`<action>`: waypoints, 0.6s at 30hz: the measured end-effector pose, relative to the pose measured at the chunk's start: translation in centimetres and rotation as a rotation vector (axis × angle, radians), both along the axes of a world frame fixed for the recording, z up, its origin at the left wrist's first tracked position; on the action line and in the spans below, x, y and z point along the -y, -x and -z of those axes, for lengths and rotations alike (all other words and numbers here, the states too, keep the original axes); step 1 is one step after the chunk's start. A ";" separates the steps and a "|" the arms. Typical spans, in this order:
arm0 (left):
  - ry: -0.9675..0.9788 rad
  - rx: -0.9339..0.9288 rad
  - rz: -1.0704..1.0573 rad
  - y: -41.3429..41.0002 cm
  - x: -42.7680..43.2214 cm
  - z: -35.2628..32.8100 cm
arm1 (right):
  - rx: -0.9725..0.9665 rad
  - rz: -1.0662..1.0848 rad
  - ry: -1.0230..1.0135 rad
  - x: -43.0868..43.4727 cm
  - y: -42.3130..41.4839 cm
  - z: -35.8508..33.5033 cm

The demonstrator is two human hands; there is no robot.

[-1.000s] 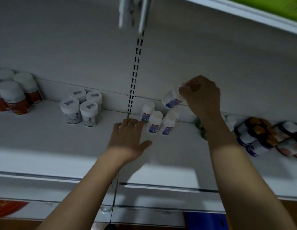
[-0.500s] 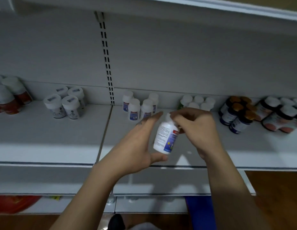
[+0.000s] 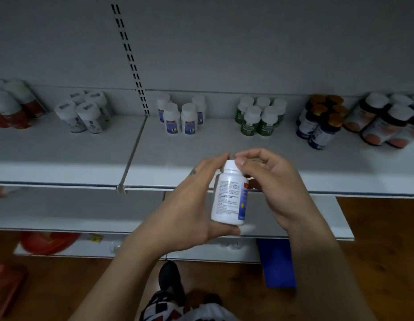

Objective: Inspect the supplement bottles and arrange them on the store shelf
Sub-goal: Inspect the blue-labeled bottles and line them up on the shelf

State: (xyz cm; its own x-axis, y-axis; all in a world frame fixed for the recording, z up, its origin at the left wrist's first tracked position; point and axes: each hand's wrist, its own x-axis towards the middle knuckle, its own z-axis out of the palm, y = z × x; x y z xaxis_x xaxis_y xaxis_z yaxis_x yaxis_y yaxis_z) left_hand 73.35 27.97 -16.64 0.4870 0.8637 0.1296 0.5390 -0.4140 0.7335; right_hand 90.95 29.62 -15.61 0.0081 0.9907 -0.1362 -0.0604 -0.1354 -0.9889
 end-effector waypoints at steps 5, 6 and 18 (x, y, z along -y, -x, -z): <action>-0.034 0.068 -0.086 -1.0 1.8 -0.2 | -0.194 -0.098 0.068 1.9 -1.2 0.9; -0.041 0.078 -0.095 -1.1 2.0 -0.2 | -0.231 -0.129 0.086 2.3 -1.4 1.2; -0.118 0.136 -0.125 0.2 2.0 -0.9 | -0.471 -0.406 0.074 3.5 -0.6 1.2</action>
